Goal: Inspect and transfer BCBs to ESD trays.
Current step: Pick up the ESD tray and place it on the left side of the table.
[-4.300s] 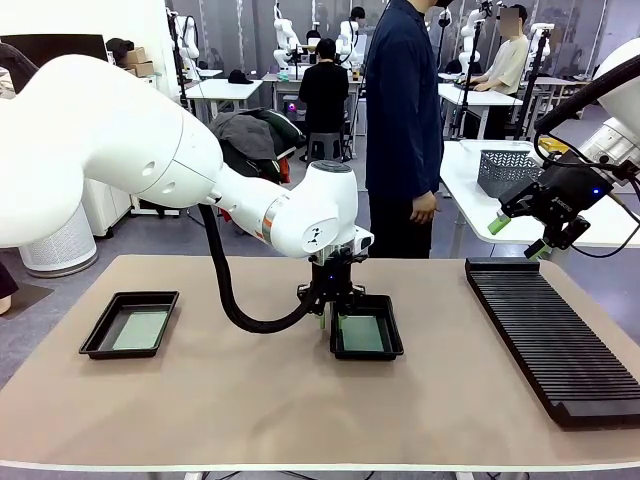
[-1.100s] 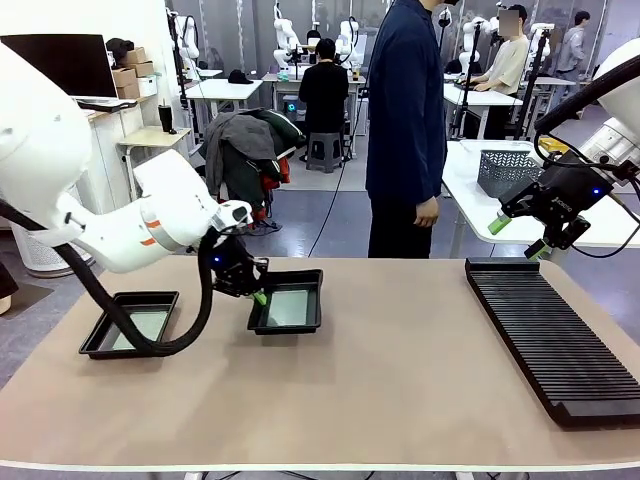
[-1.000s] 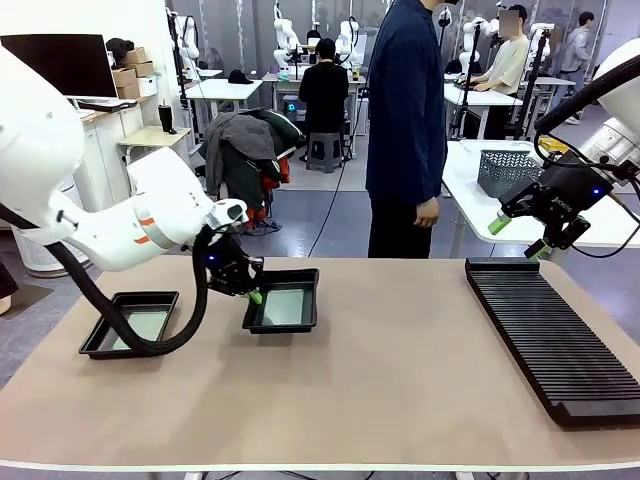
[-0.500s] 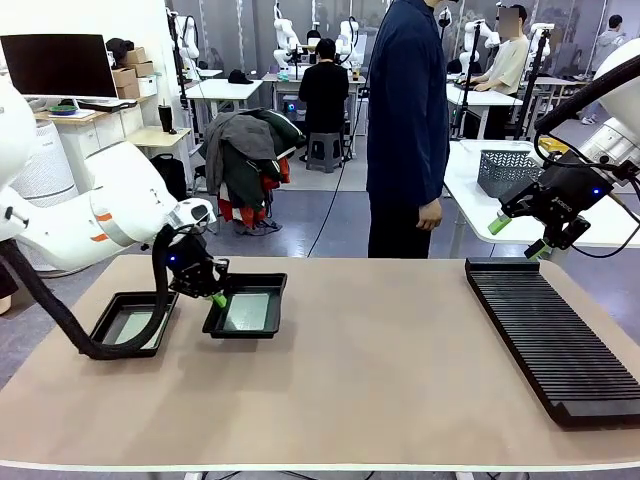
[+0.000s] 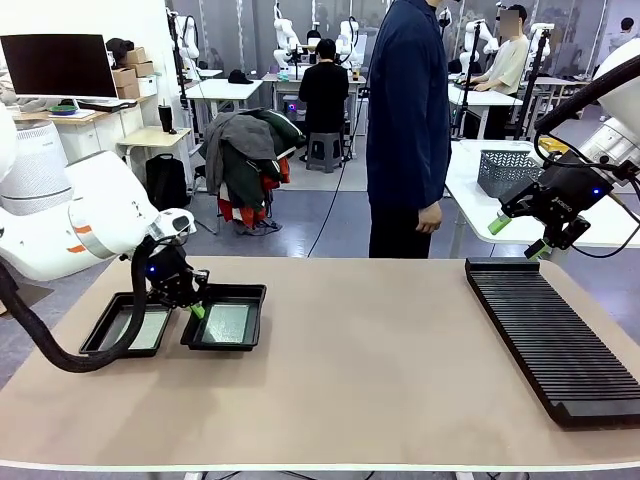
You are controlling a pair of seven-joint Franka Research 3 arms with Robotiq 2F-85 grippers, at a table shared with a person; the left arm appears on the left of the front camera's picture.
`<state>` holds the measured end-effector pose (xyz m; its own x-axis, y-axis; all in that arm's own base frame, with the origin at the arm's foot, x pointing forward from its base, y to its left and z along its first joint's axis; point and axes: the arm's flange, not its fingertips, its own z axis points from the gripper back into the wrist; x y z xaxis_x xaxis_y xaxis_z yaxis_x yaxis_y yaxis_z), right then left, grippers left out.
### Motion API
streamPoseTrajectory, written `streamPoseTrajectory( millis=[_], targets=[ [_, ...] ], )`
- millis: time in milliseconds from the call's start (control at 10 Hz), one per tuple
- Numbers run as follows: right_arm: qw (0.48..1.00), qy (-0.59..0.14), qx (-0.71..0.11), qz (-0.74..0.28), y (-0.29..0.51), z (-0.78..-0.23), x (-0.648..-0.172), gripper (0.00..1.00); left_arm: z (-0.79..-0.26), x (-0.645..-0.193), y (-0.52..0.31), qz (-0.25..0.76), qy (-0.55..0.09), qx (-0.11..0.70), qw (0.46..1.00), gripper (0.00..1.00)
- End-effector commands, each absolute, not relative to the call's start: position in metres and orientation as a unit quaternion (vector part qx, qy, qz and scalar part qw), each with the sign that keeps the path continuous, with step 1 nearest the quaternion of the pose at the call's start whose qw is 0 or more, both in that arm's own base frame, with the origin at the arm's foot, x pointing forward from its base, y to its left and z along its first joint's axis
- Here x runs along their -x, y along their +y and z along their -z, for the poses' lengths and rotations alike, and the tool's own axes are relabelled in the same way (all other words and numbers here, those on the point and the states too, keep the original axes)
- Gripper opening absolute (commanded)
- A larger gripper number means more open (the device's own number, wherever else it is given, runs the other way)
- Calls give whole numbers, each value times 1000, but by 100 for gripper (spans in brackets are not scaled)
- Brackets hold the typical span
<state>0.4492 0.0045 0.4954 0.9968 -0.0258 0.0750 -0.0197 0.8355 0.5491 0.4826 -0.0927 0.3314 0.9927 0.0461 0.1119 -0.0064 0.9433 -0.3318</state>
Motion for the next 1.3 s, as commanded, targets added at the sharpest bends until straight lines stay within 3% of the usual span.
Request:
streamPoseTrajectory(
  millis=[0,800,1200],
  targets=[
    [958,-35,-284,12,5,-496,-447,100,-324,-481,-83,-37,-67,154,985,3],
    [958,-35,-284,12,5,-496,-447,100,-313,-491,-85,-44,-67,103,991,3],
    [958,-35,-284,12,5,-496,-447,100,-316,-485,-80,-34,-66,127,989,3]
  ],
)
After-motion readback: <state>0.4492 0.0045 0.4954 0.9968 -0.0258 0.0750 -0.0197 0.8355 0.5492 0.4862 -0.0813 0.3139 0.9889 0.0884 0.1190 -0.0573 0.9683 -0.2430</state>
